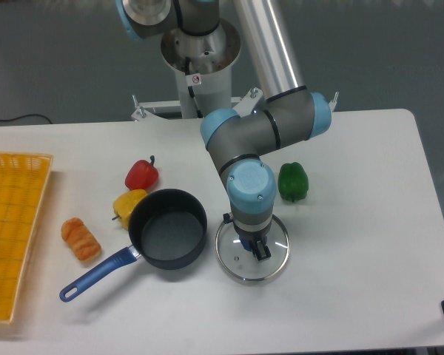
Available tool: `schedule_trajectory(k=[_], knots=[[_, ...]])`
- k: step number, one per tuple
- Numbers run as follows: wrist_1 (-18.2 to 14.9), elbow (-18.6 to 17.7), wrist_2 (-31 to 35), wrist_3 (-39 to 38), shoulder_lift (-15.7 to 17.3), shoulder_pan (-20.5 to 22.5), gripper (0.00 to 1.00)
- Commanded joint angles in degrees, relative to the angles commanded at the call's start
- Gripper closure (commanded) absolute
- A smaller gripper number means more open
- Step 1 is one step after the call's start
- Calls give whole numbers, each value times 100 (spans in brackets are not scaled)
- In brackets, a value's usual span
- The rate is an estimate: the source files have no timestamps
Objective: Place the lid on the table
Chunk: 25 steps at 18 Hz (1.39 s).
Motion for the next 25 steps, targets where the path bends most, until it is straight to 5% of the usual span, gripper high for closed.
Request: schedule_trajectory(k=[20,23,25], knots=[[0,0,44,0,-70,-79,28],[0,17,35,0,-62,-79,1],[0,18,35,0,-27,-79,0]])
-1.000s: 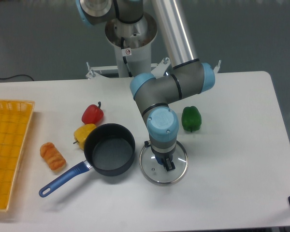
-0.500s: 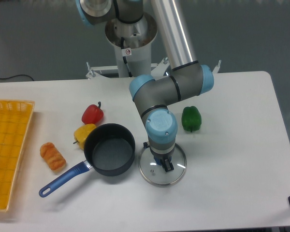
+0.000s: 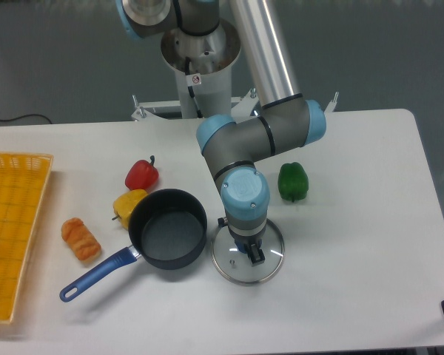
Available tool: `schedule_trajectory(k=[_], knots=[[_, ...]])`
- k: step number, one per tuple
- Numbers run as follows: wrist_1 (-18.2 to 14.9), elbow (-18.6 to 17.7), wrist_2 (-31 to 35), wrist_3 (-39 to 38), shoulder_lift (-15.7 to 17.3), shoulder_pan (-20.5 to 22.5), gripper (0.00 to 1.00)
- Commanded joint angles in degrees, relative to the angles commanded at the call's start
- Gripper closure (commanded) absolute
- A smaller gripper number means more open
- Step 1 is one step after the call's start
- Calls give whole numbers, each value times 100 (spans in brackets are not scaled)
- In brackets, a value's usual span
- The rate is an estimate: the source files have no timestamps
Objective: Place the lid on the table
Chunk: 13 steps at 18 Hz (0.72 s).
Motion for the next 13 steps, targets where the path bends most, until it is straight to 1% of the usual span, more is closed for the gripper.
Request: schedule_trajectory(k=[3,8,11,13], knots=[[-9,79,0,26,44,0,0],[-9,167,0,26,307,-18,0],[-9,202,0,26,352,-105,0],[-17,229,-17,26,483,-97,0]])
